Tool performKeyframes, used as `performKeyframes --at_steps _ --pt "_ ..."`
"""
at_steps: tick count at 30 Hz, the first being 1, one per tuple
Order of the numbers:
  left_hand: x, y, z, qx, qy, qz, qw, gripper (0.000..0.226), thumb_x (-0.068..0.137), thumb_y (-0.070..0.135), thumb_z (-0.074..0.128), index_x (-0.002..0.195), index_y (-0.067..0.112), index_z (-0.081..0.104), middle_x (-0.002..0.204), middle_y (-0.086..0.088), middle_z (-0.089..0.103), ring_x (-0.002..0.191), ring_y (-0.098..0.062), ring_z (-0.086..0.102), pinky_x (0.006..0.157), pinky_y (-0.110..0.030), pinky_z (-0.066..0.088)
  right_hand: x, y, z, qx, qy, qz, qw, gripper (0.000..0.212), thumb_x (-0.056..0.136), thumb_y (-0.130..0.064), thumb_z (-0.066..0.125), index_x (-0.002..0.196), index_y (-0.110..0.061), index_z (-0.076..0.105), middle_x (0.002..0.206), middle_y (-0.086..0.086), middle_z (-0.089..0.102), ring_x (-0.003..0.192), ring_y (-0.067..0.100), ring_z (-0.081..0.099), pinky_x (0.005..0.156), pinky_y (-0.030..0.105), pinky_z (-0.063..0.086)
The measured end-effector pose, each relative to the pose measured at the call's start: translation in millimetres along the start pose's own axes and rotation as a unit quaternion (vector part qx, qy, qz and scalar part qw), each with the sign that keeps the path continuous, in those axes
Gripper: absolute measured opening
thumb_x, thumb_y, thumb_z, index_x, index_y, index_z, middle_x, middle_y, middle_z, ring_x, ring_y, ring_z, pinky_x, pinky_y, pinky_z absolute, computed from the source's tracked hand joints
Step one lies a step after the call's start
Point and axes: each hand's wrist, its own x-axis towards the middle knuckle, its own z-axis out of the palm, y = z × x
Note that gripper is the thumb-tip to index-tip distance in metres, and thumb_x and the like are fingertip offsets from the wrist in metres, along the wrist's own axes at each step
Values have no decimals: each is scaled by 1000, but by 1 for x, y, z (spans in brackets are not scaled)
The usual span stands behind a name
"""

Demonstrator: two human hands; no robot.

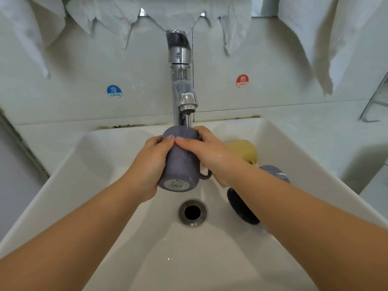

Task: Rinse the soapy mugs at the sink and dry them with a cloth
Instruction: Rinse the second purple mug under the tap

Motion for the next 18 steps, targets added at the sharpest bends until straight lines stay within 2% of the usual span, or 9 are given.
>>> performKeyframes --at_steps 2,4,6,9,11,13,14,16,18 --pt "-1 -2 4 11 -4 5 1000 29 99 32 51 126 20 50 104 -1 68 78 -15 70 62 -30 55 0 0 4 -10 42 -14 999 21 95 -35 56 103 -17 49 97 2 60 86 17 61 70 31 52" --pt "-1 -2 6 16 -3 4 1000 29 99 32 51 126 21 50 102 0 68 79 -15 70 64 -30 55 1 0 6 -30 58 -19 998 23 98 -38 48 101 -15 48 94 4 59 81 17 59 62 29 47" --pt "0 -2 4 19 2 0 1000 29 100 31 51 126 17 52 100 -3 69 76 -16 70 61 -30 55 1 -1 4 -38 29 -5 999 29 98 -38 49 113 -14 48 103 8 60 89 20 61 69 32 51" --pt "-2 1 -2 5 6 -9 1000 27 99 29 50 122 15 54 95 -5 69 65 -15 70 52 -27 53 1 0 -2 -39 -51 21 998 47 90 -33 64 130 -24 40 118 2 58 103 20 61 88 38 54" --pt "-2 1 -2 15 10 -7 1000 30 100 31 49 125 16 53 99 -6 68 70 -18 70 55 -29 53 1 0 -2 -28 -53 21 998 49 84 -30 71 125 -27 44 118 0 59 106 22 61 93 46 53" --pt "-2 1 -1 32 14 8 999 30 101 32 47 126 18 50 104 -6 67 79 -19 69 61 -31 53 2 1 0 -7 -20 10 1000 38 83 -31 71 115 -24 51 114 0 61 105 23 62 92 47 53" --pt "-2 1 0 37 14 16 999 28 101 32 46 126 19 49 105 -4 66 81 -18 68 62 -30 53 3 1 1 1 -3 1 1000 32 85 -32 70 111 -22 53 111 1 62 102 21 63 88 43 54" --pt "-2 0 3 50 7 27 998 25 102 32 45 124 22 47 103 0 65 79 -13 67 59 -27 53 3 1 4 2 29 -24 999 20 91 -33 62 98 -17 52 97 2 62 88 17 63 72 30 53" --pt "-3 -1 5 55 1 24 998 25 101 32 46 124 23 47 100 2 66 78 -12 67 57 -25 52 3 2 7 -20 59 -39 997 21 95 -35 54 88 -16 48 86 3 59 76 15 58 60 26 46"
